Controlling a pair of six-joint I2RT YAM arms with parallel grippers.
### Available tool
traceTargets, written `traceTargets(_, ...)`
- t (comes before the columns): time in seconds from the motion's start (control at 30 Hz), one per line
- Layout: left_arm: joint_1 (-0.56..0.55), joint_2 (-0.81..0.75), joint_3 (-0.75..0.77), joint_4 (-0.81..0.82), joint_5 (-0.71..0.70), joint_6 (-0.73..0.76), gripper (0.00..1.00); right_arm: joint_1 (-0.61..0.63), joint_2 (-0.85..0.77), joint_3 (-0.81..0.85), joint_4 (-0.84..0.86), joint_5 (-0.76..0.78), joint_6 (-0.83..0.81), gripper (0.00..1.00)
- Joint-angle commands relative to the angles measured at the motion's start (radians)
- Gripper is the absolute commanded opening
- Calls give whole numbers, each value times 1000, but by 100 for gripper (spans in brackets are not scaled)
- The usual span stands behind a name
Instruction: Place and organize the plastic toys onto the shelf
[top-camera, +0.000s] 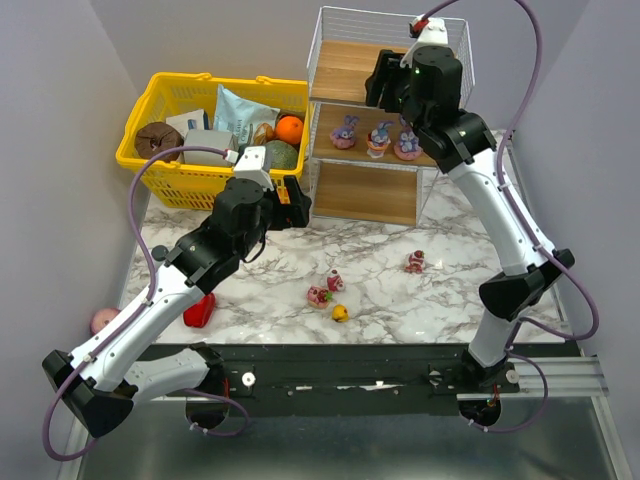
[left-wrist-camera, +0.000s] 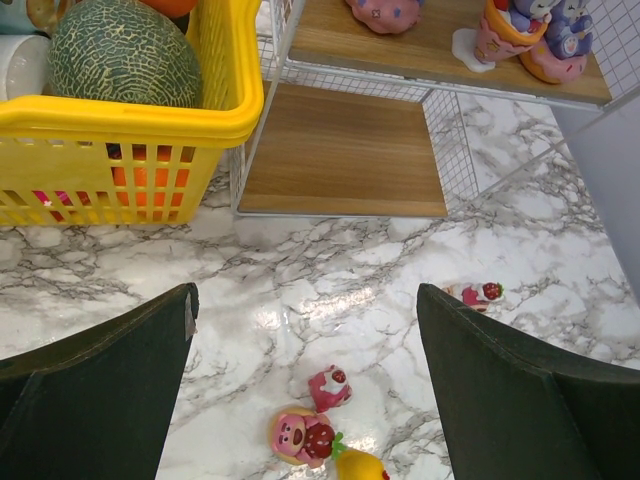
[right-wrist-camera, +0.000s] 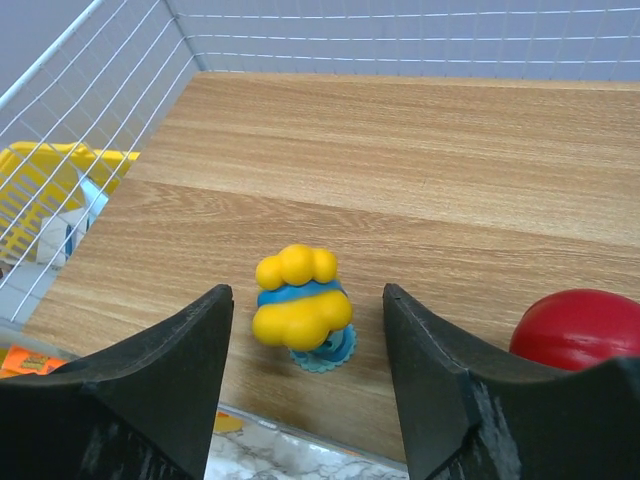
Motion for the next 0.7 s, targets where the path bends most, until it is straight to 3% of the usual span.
traceTargets(0.0, 8, -21, -8, -6, 16, 10, 99, 2, -67, 29, -47, -55, 9, 70)
traceTargets(0.2, 11, -21, -8, -10, 24, 16, 99, 0, -147, 9, -86, -86, 15, 73)
traceTargets(0.43, 11, -30, -31, -13, 41, 17, 99, 0, -316, -127, -144, -161, 32, 74)
traceTargets(0.67, 12, -59, -77, -20, 21, 11, 99, 2, -566, -470, -169, -336, -4, 80)
